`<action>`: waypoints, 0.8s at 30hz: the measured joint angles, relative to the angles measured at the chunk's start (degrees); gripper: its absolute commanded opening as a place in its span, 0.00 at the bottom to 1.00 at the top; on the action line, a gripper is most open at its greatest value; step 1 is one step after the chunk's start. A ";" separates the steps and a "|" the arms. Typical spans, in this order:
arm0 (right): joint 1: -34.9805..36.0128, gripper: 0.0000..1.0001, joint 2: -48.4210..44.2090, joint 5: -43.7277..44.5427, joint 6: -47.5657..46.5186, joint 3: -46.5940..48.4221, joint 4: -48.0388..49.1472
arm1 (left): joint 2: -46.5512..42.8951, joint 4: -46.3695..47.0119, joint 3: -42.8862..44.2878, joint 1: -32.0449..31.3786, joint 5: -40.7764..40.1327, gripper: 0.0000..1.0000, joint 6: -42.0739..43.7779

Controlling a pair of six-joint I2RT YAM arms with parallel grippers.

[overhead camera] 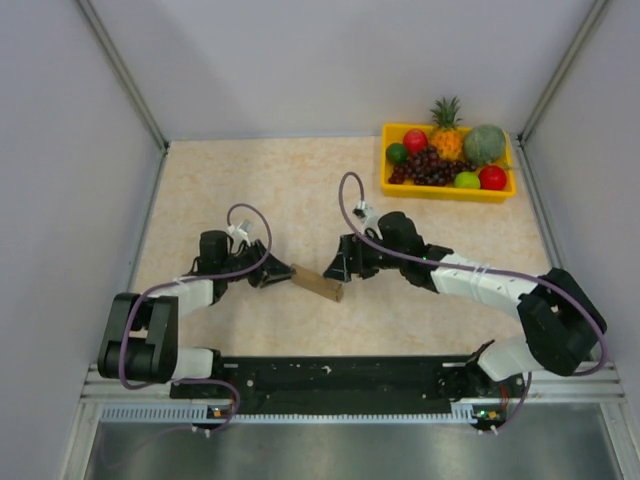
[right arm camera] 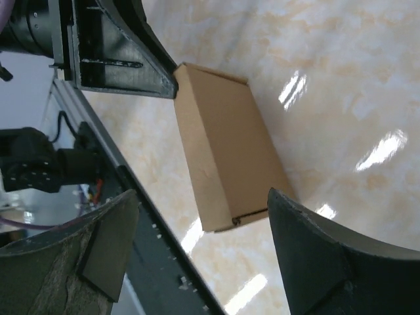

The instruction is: Fold the paper box

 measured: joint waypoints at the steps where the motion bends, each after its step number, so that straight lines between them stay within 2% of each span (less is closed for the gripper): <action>1: -0.33 0.77 -0.66 0.02 3.21 -0.57 0.42 | 0.00 -0.33 0.20 -0.17 -0.13 0.32 -0.02; 6: -1.18 0.68 -2.69 -0.39 21.88 -7.78 3.80 | -0.02 -2.71 1.77 -1.49 -1.79 0.31 0.33; 10: -1.18 0.66 -2.86 -1.25 32.02 -14.58 7.08 | -0.02 -3.41 2.40 -2.25 -2.89 0.31 0.48; 19: -2.01 0.65 -1.88 -2.86 40.65 -17.35 19.63 | -0.66 -4.35 2.73 -2.93 -4.26 0.31 0.81; 24: -3.67 0.54 0.59 -3.54 42.25 -17.55 23.08 | -1.01 -4.92 2.84 -3.08 -4.70 0.31 0.90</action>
